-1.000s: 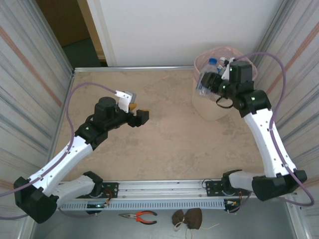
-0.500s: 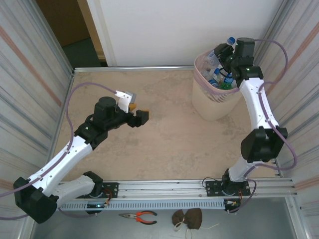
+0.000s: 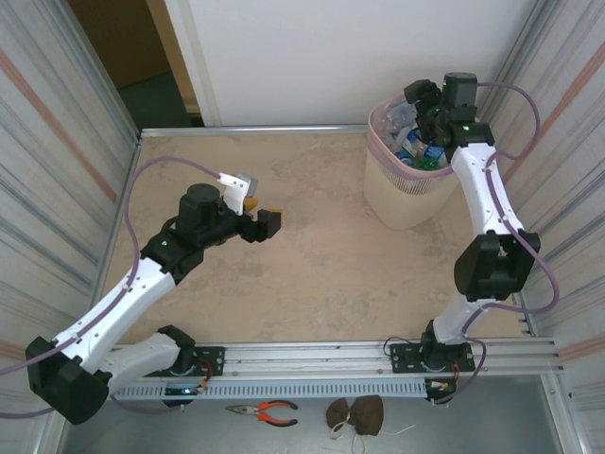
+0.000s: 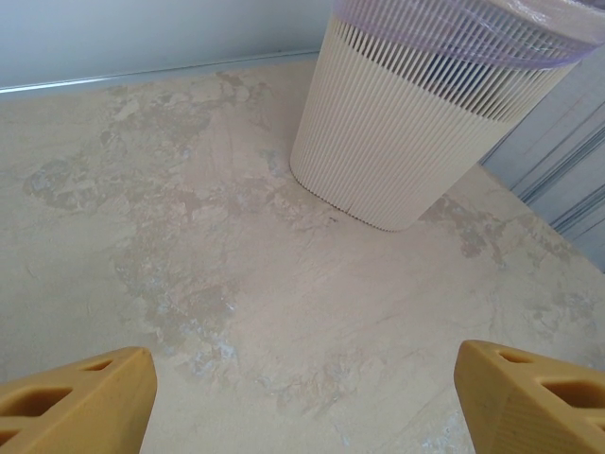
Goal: Put the plastic bottles in the bin
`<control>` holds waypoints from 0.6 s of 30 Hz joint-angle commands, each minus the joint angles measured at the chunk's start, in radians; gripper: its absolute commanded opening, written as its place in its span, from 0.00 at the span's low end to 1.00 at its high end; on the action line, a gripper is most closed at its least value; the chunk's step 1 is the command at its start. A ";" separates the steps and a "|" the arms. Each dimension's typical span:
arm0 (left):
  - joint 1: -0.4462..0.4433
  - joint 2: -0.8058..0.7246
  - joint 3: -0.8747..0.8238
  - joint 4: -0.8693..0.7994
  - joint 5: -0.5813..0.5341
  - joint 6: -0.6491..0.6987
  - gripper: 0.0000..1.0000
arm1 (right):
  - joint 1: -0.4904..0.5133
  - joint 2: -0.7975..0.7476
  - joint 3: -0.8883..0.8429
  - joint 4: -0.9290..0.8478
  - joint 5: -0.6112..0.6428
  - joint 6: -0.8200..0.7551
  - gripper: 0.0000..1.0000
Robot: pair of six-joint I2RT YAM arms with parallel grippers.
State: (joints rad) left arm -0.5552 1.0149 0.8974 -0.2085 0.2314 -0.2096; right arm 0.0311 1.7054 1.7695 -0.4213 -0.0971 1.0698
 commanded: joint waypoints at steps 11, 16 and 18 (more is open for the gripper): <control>0.012 -0.032 0.012 0.011 -0.046 0.016 0.83 | -0.023 -0.165 0.014 0.024 -0.096 -0.159 0.77; 0.016 -0.029 0.021 0.005 -0.047 0.019 0.83 | -0.031 -0.042 0.086 0.082 -0.239 -0.161 0.76; 0.017 -0.032 0.020 -0.007 -0.056 0.025 0.83 | -0.030 0.014 0.128 0.102 -0.279 -0.151 0.76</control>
State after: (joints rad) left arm -0.5488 1.0023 0.8974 -0.2096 0.1967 -0.2062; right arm 0.0105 1.6516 1.8427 -0.3664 -0.2729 0.9455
